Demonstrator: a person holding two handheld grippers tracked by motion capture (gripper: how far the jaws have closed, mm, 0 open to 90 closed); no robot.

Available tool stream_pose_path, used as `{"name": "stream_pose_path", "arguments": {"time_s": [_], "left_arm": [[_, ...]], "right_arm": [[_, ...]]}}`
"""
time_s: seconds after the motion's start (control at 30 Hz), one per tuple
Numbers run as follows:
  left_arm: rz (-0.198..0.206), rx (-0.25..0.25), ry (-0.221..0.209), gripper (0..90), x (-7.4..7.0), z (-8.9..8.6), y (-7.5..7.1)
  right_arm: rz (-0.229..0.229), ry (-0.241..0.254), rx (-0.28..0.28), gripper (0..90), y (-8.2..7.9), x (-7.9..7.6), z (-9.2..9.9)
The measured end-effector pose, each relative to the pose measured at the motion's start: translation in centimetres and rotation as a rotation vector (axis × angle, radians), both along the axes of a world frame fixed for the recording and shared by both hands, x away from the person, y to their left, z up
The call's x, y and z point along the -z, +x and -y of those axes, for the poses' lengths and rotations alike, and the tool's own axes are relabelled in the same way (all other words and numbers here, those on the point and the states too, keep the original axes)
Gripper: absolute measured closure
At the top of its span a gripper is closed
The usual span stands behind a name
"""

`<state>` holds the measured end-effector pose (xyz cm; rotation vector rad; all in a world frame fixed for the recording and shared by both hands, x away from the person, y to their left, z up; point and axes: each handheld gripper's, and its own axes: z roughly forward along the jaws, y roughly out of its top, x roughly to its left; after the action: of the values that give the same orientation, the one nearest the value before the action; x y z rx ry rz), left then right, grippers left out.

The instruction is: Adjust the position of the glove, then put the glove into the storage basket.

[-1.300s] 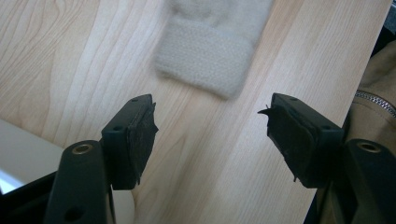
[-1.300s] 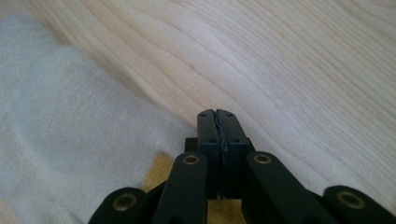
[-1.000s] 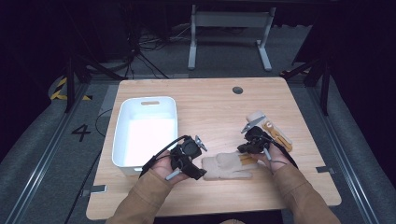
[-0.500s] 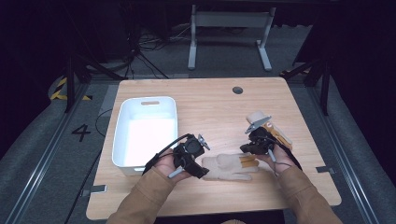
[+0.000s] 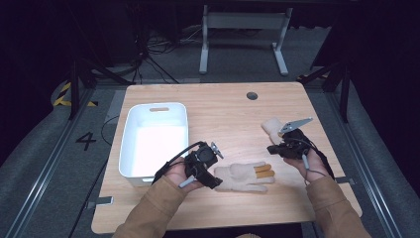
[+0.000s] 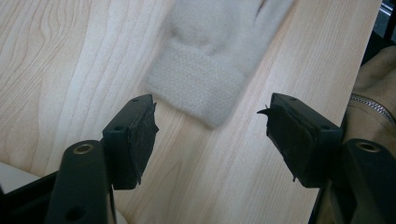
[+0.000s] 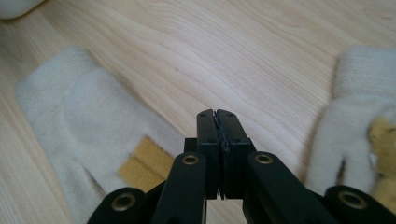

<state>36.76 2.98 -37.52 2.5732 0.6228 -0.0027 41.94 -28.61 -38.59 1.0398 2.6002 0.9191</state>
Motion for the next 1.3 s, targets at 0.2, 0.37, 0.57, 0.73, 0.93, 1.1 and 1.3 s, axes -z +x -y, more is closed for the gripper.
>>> {"name": "stream_pose_path", "arguments": {"time_s": [0.2, 0.37, 0.57, 0.73, 0.93, 1.1, 1.3], "left_arm": [[-0.007, 0.011, -0.001, 33.4, 0.1, 0.3, 0.3], [-0.013, 0.019, 0.0, 33.4, 0.1, 0.4, 0.1], [-0.012, 0.012, -0.004, 33.3, 0.0, 0.3, 0.1], [-0.01, 0.014, 0.002, 33.4, 0.1, 0.2, 0.0], [-0.012, 0.003, -0.001, 33.3, 0.0, -0.1, -0.1], [-0.014, -0.008, 0.002, 33.3, 0.2, -0.6, -0.3], [-0.031, 0.005, -0.016, 33.1, 0.2, -1.1, -1.1]], "right_arm": [[0.03, 0.032, 0.053, 87.3, -0.1, -0.4, 1.6], [0.06, 0.056, 0.104, 86.2, -0.1, -0.5, 2.7], [0.092, 0.071, 0.169, 86.5, 0.0, -0.4, 3.7], [0.087, 0.076, 0.212, 86.0, 0.5, 0.1, 5.1], [0.074, 0.077, 0.232, 84.8, 1.1, 0.3, 6.1], [0.067, 0.044, 0.243, 84.0, 1.8, 0.4, 6.7], [0.054, -0.041, 0.234, 82.8, 3.1, 0.7, 6.8]]}}
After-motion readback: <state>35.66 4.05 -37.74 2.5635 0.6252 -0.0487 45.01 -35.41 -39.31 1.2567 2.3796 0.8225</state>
